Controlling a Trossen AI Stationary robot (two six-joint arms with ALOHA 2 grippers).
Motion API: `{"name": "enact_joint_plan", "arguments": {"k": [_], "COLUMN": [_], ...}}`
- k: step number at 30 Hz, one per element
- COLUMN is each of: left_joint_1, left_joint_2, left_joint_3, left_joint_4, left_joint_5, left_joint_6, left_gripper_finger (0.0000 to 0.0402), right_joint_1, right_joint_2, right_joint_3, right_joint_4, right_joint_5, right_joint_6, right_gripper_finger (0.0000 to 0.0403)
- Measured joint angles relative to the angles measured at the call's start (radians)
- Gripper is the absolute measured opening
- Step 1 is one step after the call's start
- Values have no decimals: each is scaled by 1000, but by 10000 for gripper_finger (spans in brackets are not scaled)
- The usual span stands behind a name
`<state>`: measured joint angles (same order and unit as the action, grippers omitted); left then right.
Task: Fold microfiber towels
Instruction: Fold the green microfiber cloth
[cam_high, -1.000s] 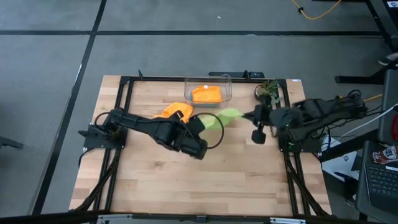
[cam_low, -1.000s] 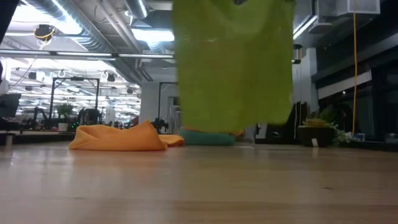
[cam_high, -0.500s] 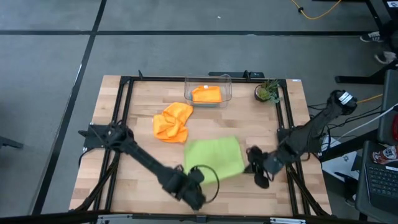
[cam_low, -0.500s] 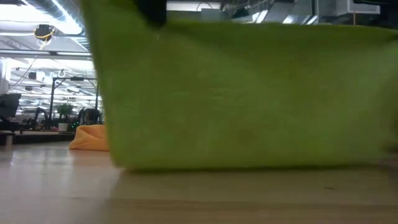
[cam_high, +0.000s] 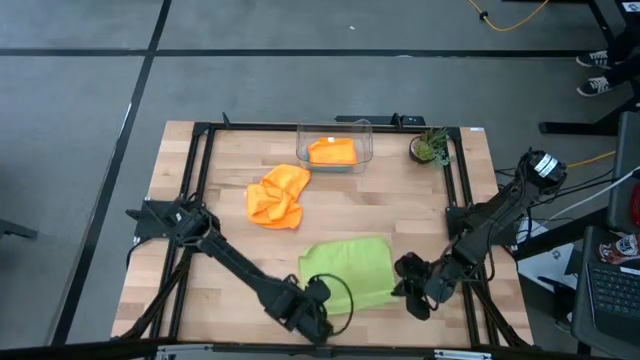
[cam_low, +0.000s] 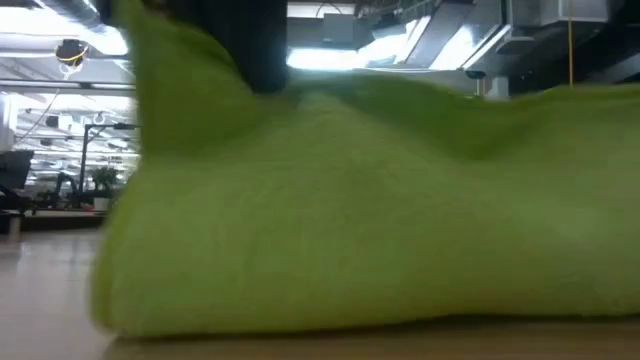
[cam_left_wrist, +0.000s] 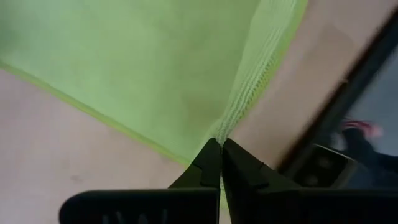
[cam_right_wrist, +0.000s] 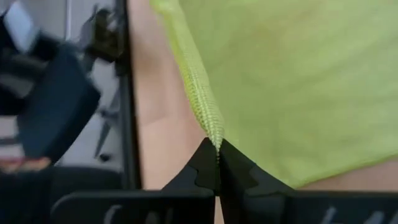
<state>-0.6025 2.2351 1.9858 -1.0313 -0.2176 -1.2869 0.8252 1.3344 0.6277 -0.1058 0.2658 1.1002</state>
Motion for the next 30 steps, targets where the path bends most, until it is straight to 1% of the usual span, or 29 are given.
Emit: {"name": "enact_joint_plan", "arguments": {"k": [6, 8, 11, 15, 19, 25, 27, 30], "left_joint_1": [91, 123, 168, 215, 235, 257, 259, 263], "left_joint_2": [-7, -9, -9, -9, -9, 0, 4, 4], "left_joint_3": [0, 0, 0, 0, 0, 0, -1, 0], "left_joint_4": [-122, -154, -175, -177, -194, -220, -227, -225], "left_joint_5": [-4, -12, -29, -22, -54, -53, -53, -55], "left_joint_6": [165, 214, 272, 279, 279, 259, 245, 232], "left_gripper_finger": [0, 0, 0, 0, 0, 0, 0, 1], "right_joint_1": [-53, -73, -102, -135, -173, -237, -253, -273], "right_joint_2": [-37, -37, -35, -33, -33, -21, -18, -19], "right_joint_3": [0, 0, 0, 0, 0, 0, 0, 0], "right_joint_4": [-162, -226, -298, -324, -325, -327, -329, -327], "right_joint_5": [108, 130, 135, 161, 210, 213, 213, 209], "right_joint_6": [-3, 5, 12, -31, -67, -136, -141, -141], "right_gripper_finger": [2, 2, 2, 2, 2, 2, 9, 38]}}
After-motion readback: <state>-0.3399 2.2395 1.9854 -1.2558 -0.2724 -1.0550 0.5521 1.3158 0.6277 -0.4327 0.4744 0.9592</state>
